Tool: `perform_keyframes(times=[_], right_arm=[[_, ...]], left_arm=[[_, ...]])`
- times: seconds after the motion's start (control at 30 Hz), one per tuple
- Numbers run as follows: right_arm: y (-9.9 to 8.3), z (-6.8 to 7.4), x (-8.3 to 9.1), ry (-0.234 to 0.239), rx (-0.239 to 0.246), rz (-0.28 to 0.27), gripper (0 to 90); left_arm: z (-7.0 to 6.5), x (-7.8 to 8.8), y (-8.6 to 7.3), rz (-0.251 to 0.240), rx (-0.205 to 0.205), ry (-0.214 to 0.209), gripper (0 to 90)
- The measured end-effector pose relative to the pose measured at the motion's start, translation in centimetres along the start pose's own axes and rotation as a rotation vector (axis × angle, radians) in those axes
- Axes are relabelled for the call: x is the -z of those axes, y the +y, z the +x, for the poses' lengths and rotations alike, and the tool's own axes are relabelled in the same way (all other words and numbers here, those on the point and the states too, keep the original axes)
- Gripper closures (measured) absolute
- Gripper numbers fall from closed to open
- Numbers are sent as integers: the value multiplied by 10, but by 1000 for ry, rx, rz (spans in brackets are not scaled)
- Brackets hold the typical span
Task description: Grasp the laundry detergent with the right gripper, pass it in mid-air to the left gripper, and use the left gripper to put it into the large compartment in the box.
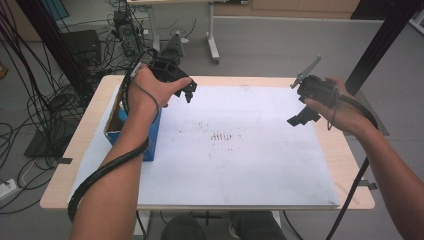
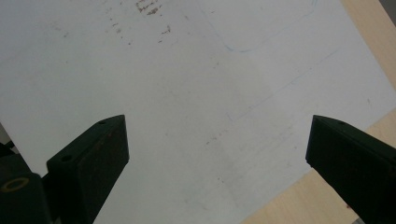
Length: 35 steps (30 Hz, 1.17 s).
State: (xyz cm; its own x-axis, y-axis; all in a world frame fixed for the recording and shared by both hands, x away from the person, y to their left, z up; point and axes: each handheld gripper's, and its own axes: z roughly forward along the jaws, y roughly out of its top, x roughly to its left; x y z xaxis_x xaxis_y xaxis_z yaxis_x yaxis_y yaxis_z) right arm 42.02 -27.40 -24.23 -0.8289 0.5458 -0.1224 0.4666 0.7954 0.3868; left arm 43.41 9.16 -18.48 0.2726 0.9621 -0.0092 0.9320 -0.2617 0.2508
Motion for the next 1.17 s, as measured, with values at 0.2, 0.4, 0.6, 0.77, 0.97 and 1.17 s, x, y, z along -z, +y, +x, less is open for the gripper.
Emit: perform_keyframes(times=[0.2,0.4,0.6,0.77,0.97,1.17], right_arm=[[-3,-4,-2,-6,-13,1,57],[-3,-4,-5,-2,-12,5,57],[0,-4,-6,-4,-7,6,57],[1,-4,-7,-2,-7,7,57],[0,-3,-9,-2,-7,10,57],[-2,-3,-8,-2,-8,8,58]], left_arm=[[-7,-2,7,-5,-20,-13,101],[-7,-4,9,-5,-19,-23,101],[-3,-6,8,-4,-19,-21,101],[-1,-7,7,-3,-14,-20,102],[-1,-7,6,-2,-20,-16,102],[-1,-7,5,-3,-14,-20,102]])
